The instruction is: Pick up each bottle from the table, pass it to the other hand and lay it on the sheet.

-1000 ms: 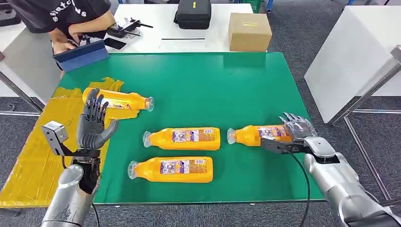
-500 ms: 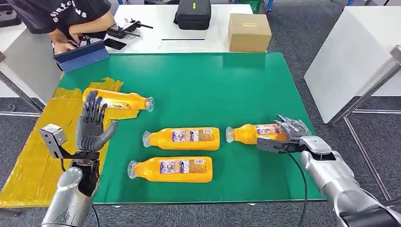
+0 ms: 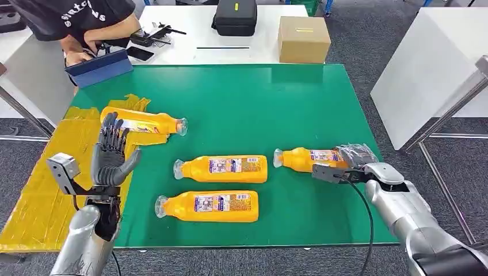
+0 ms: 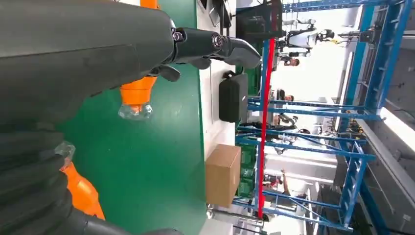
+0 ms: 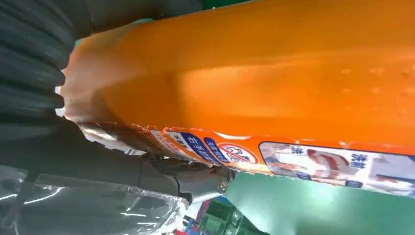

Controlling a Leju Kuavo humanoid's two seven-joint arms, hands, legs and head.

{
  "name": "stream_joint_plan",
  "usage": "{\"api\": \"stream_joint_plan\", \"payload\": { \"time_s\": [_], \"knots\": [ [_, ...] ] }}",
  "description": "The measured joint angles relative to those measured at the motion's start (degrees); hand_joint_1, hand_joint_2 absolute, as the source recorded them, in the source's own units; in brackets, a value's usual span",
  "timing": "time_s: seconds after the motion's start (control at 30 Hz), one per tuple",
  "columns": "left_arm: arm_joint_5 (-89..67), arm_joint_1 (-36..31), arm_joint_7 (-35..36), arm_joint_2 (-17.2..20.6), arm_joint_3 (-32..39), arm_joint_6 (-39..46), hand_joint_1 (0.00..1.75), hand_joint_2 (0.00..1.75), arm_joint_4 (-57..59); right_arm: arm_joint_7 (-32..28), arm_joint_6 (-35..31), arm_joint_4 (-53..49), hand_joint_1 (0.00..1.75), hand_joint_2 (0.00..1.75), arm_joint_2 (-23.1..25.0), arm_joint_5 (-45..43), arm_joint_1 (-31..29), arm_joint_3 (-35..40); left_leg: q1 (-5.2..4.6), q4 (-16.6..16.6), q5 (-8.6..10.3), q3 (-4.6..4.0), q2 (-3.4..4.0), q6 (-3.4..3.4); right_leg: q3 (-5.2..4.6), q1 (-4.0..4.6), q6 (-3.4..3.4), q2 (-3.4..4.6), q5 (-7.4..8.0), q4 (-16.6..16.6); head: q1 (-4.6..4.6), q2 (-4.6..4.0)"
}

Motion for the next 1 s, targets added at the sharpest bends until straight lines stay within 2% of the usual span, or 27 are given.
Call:
{"api": "stream_joint_plan", "payload": {
  "time_s": [0.37, 0.5, 0.63, 0.77, 1.0],
  "knots": [
    [0.1, 1.7, 0.0, 0.1, 0.4, 0.2, 0.00, 1.75, -1.3, 1.1, -3.3, 0.3, 1.75, 1.75, 0.8, -1.5, -0.2, 0.7, -0.01, 0.0, 0.00, -0.03, 0.00, 0.00, 0.00, 0.01, 0.00, 0.00, 0.00, 0.0, 0.00, 0.00],
    [0.2, 2.6, 0.0, 0.1, 0.8, 1.0, 0.00, 1.75, -2.3, 3.3, -9.1, -1.2, 1.75, 1.75, 2.0, -3.8, 1.2, 0.6, -0.01, 0.0, 0.01, -0.13, 0.00, 0.00, -0.06, 0.05, 0.00, 0.01, 0.00, 0.0, 0.00, 0.00],
    [-0.6, 3.5, 0.7, 0.0, 0.9, 2.0, 0.00, 1.75, -4.0, 5.8, -15.9, -8.7, 1.75, 1.75, 4.1, -7.7, 4.1, -1.8, 0.01, 0.0, 0.01, -0.24, 0.00, -0.01, -0.24, 0.07, 0.00, 0.00, 0.00, 0.0, 0.00, 0.00],
    [-1.9, 3.5, 1.6, -0.4, 0.9, 2.8, 0.00, 1.75, -5.5, 5.4, -21.3, -18.4, 1.75, 1.75, 6.7, -13.0, 7.9, -5.7, 0.05, 0.0, 0.01, -0.32, -0.06, -0.01, -0.30, 0.12, -0.01, -0.04, -0.03, 0.0, -0.02, 0.00],
    [-3.3, 0.9, 2.5, -1.2, 0.1, 2.9, 0.00, 1.75, -5.6, 2.9, -25.8, -28.5, 1.75, 1.75, 10.7, -19.8, 13.5, -10.9, 0.03, 0.0, 0.01, -0.36, -0.05, -0.01, -0.32, 0.12, -0.01, -0.04, -0.03, 0.0, 0.00, 0.00]
  ]
}}
